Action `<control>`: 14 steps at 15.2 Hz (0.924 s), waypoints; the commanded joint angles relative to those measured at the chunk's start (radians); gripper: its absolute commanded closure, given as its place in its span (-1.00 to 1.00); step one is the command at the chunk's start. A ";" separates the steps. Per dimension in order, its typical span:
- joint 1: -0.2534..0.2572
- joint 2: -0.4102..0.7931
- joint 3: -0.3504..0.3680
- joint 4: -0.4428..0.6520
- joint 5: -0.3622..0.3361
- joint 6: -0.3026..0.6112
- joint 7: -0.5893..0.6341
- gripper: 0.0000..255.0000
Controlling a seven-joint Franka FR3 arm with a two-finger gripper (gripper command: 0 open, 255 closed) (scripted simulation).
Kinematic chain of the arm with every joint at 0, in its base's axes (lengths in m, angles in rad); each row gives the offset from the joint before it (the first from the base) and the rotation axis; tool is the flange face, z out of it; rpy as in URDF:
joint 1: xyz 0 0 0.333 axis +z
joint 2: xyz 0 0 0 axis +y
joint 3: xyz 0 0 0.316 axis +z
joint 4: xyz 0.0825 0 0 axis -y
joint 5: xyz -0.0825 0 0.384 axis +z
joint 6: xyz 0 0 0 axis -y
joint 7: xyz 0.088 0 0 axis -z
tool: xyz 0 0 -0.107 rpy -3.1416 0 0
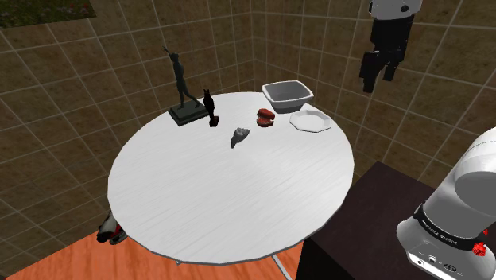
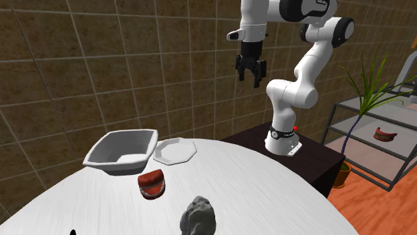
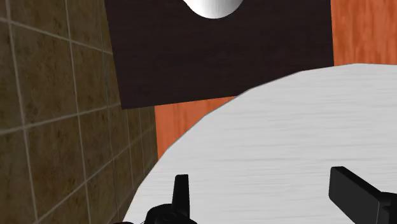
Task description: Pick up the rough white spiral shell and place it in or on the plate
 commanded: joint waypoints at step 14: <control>0.044 0.462 0.057 0.158 0.115 0.282 0.085 -1.00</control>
